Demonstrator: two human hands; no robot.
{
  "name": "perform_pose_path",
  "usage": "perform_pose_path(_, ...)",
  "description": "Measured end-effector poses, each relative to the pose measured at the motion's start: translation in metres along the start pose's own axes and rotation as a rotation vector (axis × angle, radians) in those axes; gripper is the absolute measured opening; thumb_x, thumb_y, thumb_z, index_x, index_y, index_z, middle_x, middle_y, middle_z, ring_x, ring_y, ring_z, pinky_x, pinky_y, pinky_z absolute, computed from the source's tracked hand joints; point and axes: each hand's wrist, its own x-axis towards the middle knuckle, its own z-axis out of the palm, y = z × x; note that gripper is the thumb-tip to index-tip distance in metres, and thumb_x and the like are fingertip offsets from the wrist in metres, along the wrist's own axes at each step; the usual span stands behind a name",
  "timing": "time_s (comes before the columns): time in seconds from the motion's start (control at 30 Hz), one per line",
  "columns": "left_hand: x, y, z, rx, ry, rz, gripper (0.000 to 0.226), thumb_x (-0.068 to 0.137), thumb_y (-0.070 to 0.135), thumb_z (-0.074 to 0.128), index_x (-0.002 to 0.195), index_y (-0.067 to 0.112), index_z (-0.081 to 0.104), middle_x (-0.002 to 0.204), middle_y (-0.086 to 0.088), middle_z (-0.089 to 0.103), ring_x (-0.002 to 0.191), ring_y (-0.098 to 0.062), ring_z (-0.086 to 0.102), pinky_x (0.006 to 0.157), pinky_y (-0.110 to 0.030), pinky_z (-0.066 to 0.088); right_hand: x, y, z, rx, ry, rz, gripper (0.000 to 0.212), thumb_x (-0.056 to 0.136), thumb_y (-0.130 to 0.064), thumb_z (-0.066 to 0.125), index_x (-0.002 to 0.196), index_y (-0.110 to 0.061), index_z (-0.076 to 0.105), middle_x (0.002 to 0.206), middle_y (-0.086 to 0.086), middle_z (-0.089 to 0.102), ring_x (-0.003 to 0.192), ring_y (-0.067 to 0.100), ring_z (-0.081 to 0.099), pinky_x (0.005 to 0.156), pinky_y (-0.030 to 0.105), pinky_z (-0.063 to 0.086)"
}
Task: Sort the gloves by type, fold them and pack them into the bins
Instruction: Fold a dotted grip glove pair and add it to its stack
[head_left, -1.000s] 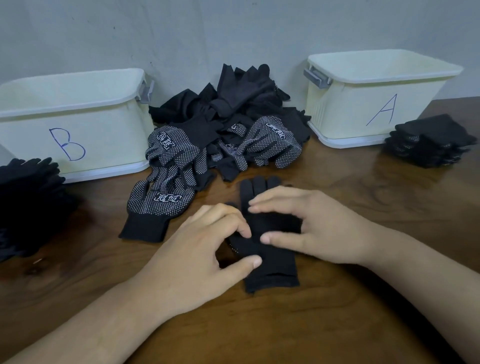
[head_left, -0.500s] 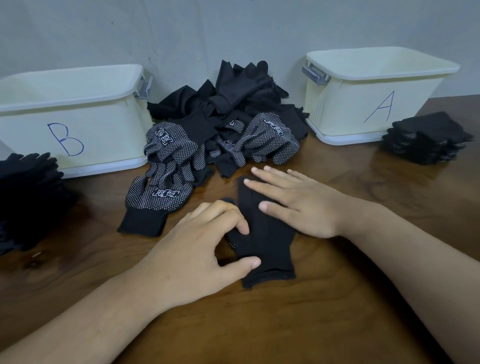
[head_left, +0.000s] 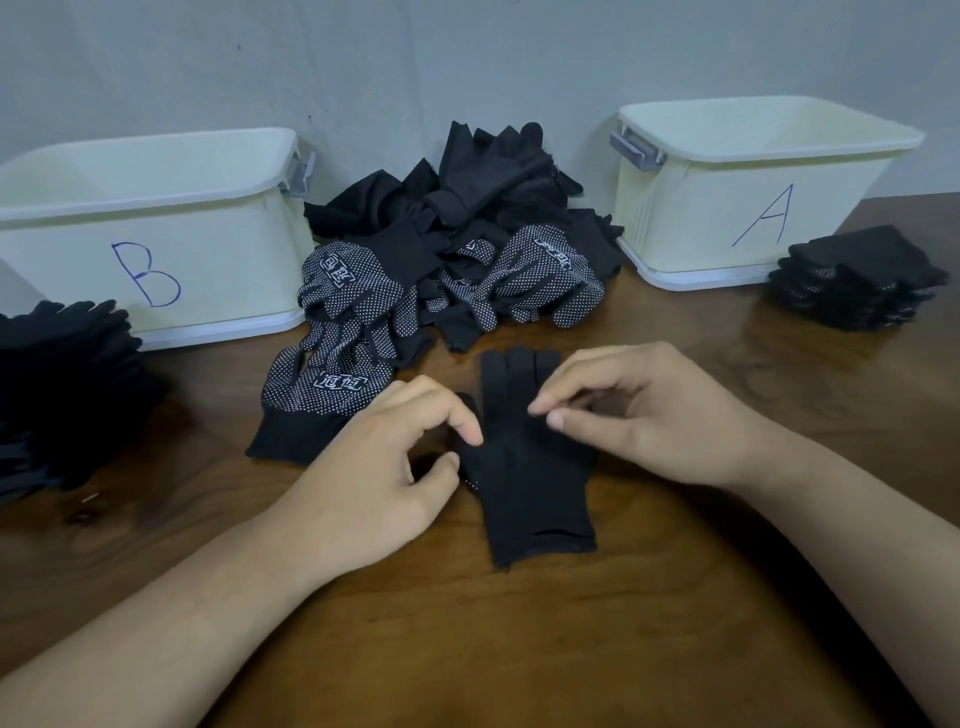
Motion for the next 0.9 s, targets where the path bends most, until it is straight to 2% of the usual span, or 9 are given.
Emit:
perform_pose_path(0.1, -0.001, 0.001, 0.001, 0.027, -0.05, 0.075, 0.034, 0.088, 0.007, 0.077, 0.103, 0.035, 0.065, 0.113, 0.018, 0.06, 0.114, -0.016, 0.055, 0.09, -0.027, 0.046, -0.003, -0.014, 0.007, -0.032, -0.193, -0.025, 0.009, 0.092, -0.019, 0.086, 0.1, -0.021, 0.083, 0.099, -0.007, 0.075, 0.098, 0.019, 0.072, 0.089, 0.032, 0.055)
perform_pose_path(0.17, -0.002, 0.001, 0.001, 0.053, -0.075, 0.113, 0.03, 0.088, 0.011, 0.078, 0.103, 0.034, 0.064, 0.114, 0.019, 0.058, 0.116, -0.014, 0.053, 0.097, -0.023, 0.041, -0.006, -0.018, 0.01, -0.15, -0.285, -0.058, 0.015, 0.089, -0.035, 0.088, 0.099, -0.028, 0.079, 0.102, -0.014, 0.072, 0.103, 0.015, 0.068, 0.093, 0.033, 0.051)
perform_pose_path(0.27, -0.002, 0.001, 0.002, 0.063, -0.096, 0.104, 0.027, 0.09, 0.017, 0.079, 0.103, 0.035, 0.063, 0.113, 0.02, 0.058, 0.115, -0.014, 0.054, 0.097, -0.025, 0.042, -0.007, -0.022, 0.012, -0.264, -0.359, -0.097, 0.027, 0.084, -0.053, 0.087, 0.099, -0.036, 0.074, 0.107, -0.02, 0.063, 0.108, 0.013, 0.06, 0.092, 0.031, 0.048)
perform_pose_path(0.37, -0.002, -0.001, 0.002, 0.041, -0.108, 0.073, 0.027, 0.09, 0.019, 0.079, 0.104, 0.036, 0.063, 0.114, 0.018, 0.06, 0.114, -0.015, 0.056, 0.095, -0.028, 0.045, -0.009, -0.023, 0.012, -0.316, -0.373, -0.126, 0.023, 0.084, -0.051, 0.086, 0.098, -0.038, 0.072, 0.108, -0.021, 0.061, 0.105, 0.012, 0.057, 0.089, 0.03, 0.048)
perform_pose_path(0.5, 0.0, -0.001, 0.002, 0.039, -0.118, 0.055, 0.029, 0.089, 0.021, 0.079, 0.106, 0.038, 0.062, 0.116, 0.018, 0.061, 0.115, -0.015, 0.056, 0.096, -0.03, 0.046, -0.009, -0.024, 0.012, -0.295, -0.371, -0.127, 0.008, 0.092, -0.035, 0.079, 0.092, -0.034, 0.071, 0.106, -0.018, 0.066, 0.102, 0.017, 0.06, 0.083, 0.038, 0.054)
perform_pose_path(0.63, -0.001, -0.001, 0.002, 0.036, -0.114, 0.048, 0.027, 0.087, 0.021, 0.08, 0.102, 0.038, 0.064, 0.114, 0.019, 0.063, 0.115, -0.014, 0.058, 0.096, -0.031, 0.047, -0.008, -0.026, 0.009, -0.257, -0.351, -0.122, 0.008, 0.095, -0.026, 0.072, 0.09, -0.027, 0.066, 0.101, -0.013, 0.067, 0.097, 0.019, 0.064, 0.087, 0.043, 0.051)
perform_pose_path(0.8, 0.001, -0.001, 0.0, -0.011, -0.093, 0.024, 0.021, 0.085, 0.02, 0.083, 0.09, 0.035, 0.07, 0.113, 0.02, 0.067, 0.117, -0.013, 0.061, 0.099, -0.033, 0.049, -0.01, -0.03, 0.007, -0.262, -0.358, -0.125, 0.007, 0.096, -0.028, 0.072, 0.091, -0.027, 0.066, 0.101, -0.014, 0.067, 0.099, 0.015, 0.064, 0.084, 0.041, 0.053)
perform_pose_path(0.9, 0.001, -0.002, 0.001, -0.031, -0.094, 0.024, 0.018, 0.085, 0.021, 0.083, 0.087, 0.034, 0.071, 0.116, 0.02, 0.067, 0.119, -0.013, 0.061, 0.101, -0.037, 0.05, -0.011, -0.028, 0.008, -0.264, -0.4, -0.114, 0.007, 0.095, -0.034, 0.076, 0.092, -0.03, 0.072, 0.105, -0.018, 0.067, 0.103, 0.01, 0.066, 0.096, 0.04, 0.051)
